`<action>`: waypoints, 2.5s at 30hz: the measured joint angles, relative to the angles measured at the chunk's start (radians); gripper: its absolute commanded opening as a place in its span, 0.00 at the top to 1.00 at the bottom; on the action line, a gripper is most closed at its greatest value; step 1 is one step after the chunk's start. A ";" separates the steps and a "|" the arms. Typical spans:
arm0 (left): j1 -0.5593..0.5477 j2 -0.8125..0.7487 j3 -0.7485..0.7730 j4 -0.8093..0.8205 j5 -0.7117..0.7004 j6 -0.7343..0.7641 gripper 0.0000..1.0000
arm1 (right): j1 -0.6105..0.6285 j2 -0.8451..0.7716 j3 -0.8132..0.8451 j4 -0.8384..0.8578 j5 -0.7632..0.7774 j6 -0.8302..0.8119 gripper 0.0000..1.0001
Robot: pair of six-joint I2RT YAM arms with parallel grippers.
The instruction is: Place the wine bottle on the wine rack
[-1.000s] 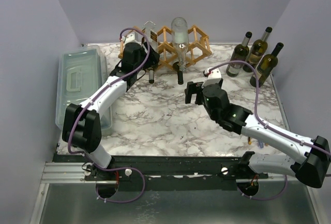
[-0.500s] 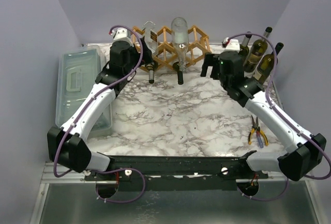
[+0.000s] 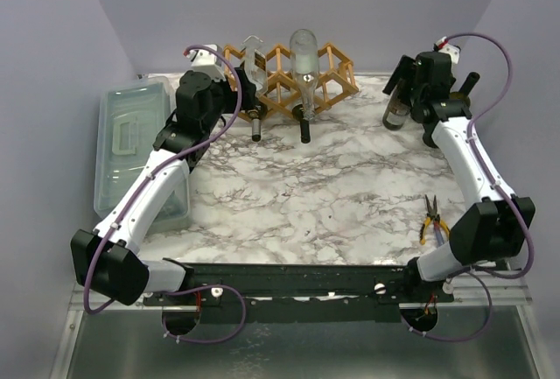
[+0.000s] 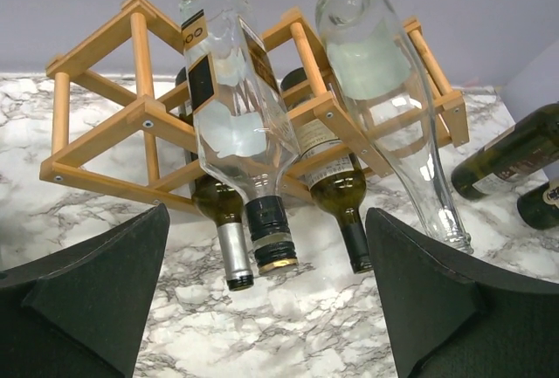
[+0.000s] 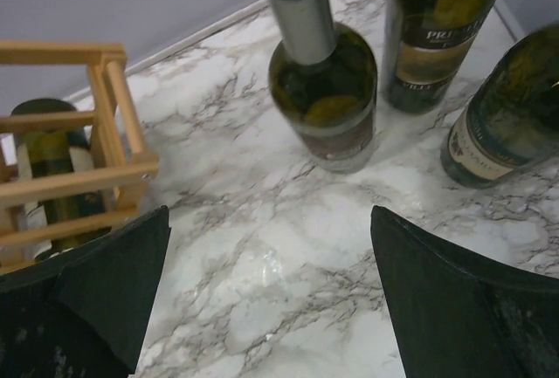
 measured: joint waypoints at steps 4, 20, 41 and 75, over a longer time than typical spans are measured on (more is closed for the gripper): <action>0.000 0.000 -0.004 0.005 0.019 0.003 0.06 | -0.030 0.096 0.083 -0.003 0.044 -0.019 0.00; -0.005 0.000 -0.004 0.040 0.130 0.003 0.07 | -0.063 0.336 0.320 0.018 0.178 -0.108 0.03; -0.005 0.000 -0.004 0.045 0.173 0.004 0.08 | -0.064 0.463 0.371 0.144 0.205 -0.230 0.61; -0.385 -0.006 -0.142 0.227 0.325 0.204 0.03 | 0.087 -0.256 -0.314 -0.025 -0.514 0.118 0.99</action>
